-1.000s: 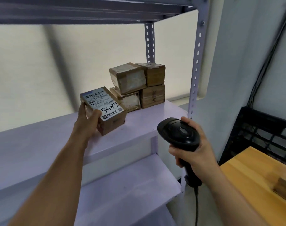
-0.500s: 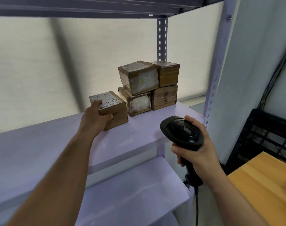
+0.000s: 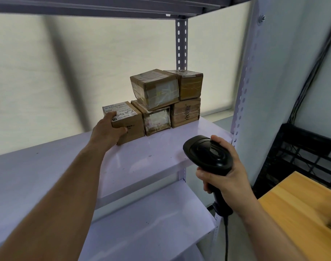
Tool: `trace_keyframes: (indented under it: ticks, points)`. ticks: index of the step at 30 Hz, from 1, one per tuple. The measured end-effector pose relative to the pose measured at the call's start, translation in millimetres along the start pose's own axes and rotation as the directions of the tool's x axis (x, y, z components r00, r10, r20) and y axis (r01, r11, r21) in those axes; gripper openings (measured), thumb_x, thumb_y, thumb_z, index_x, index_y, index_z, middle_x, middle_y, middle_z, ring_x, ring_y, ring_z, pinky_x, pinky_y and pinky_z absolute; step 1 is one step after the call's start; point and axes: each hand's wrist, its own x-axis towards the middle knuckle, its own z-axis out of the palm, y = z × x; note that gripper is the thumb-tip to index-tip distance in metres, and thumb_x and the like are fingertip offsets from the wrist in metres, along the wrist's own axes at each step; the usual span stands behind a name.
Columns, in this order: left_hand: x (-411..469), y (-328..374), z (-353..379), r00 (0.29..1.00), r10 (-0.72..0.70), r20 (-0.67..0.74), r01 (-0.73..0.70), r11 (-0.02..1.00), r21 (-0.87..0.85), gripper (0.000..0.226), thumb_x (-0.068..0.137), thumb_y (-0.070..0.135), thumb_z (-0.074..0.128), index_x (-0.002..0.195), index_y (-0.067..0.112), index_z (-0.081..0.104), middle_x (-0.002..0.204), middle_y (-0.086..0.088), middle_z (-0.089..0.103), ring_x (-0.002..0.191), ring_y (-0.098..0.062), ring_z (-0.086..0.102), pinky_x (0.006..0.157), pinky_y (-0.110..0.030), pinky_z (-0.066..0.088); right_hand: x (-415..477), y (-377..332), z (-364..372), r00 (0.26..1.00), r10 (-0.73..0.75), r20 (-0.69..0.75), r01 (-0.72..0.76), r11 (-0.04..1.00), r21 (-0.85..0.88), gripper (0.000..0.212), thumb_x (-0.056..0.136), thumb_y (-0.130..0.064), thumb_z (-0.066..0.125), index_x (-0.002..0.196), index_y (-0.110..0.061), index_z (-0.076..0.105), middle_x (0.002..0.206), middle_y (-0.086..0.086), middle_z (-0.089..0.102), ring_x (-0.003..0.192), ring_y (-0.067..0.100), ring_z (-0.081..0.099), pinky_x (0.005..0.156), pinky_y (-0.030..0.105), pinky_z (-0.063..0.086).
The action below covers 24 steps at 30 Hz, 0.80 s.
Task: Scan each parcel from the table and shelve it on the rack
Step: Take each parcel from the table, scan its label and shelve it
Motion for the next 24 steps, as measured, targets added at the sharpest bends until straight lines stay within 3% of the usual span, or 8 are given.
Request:
trace_keyframes:
  ticks: [4,8,11,14,19,24]
  points:
    - [-7.2,1.8,1.5,1.0,0.006,-0.026,-0.004,0.997,0.078,0.096,0.072,0.049,0.072,0.152,0.037,0.021,0.154,-0.014,0.027,0.138,-0.037,0.03,0.112,-0.052,0.033,-8.6,-3.9,-9.4,1.0,0.006,-0.001,-0.006,1.0,-0.004,0.082,0.074,0.011,0.076,0.114,-0.058,0.056,0.118,0.004,0.06,0.055,0.026,0.06,0.053,0.033,0.053]
    - [-31.2,13.4,10.6,0.984,0.069,-0.166,-0.056,0.995,0.086,0.081,0.086,0.043,0.068,0.152,0.035,0.021,0.162,-0.007,0.004,0.148,-0.028,0.008,0.116,-0.047,0.02,-24.7,-8.4,-27.5,1.0,0.015,-0.024,-0.016,1.0,-0.009,0.08,0.074,0.012,0.076,0.118,-0.052,0.056,0.119,0.011,0.058,0.054,0.025,0.06,0.052,0.033,0.053]
    - [-58.8,28.2,21.1,0.954,0.135,-0.268,-0.121,0.99,0.069,0.075,0.087,0.042,0.067,0.15,0.026,0.03,0.161,-0.005,0.013,0.147,-0.025,0.013,0.115,-0.044,0.023,-38.6,-12.4,-44.4,0.999,0.014,-0.041,-0.014,1.0,-0.011,0.08,0.073,0.011,0.077,0.12,-0.05,0.056,0.119,0.009,0.059,0.056,0.025,0.06,0.053,0.036,0.055]
    - [-93.6,45.0,44.7,0.909,0.27,-0.317,-0.271,0.962,0.043,0.062,0.085,0.039,0.07,0.139,0.02,0.046,0.147,-0.005,0.04,0.136,-0.024,0.034,0.104,-0.038,0.035,-53.1,-14.8,-64.5,0.998,0.007,-0.059,-0.008,1.0,-0.017,0.082,0.072,0.012,0.078,0.119,-0.051,0.056,0.119,0.011,0.059,0.06,0.022,0.061,0.053,0.037,0.055]
    - [-149.4,67.1,105.9,0.888,0.423,-0.177,-0.424,0.905,0.035,0.044,0.085,0.027,0.072,0.125,0.017,0.057,0.123,-0.006,0.054,0.103,-0.016,0.053,0.08,-0.034,0.045,-87.2,-18.7,-101.0,0.994,0.036,-0.106,-0.042,0.997,-0.061,0.082,0.072,0.011,0.079,0.12,-0.051,0.055,0.118,0.002,0.06,0.064,0.019,0.064,0.053,0.033,0.054]
    - [-201.7,83.3,175.3,0.904,0.428,0.029,-0.427,0.904,-0.038,0.036,0.087,0.027,0.069,0.119,0.017,0.059,0.111,-0.002,0.06,0.09,-0.013,0.053,0.078,-0.031,0.048,-123.3,-20.9,-143.7,0.988,0.034,-0.15,-0.046,0.996,-0.079,0.082,0.07,0.01,0.08,0.123,-0.048,0.054,0.116,-0.003,0.061,0.067,0.02,0.065,0.052,0.035,0.055]
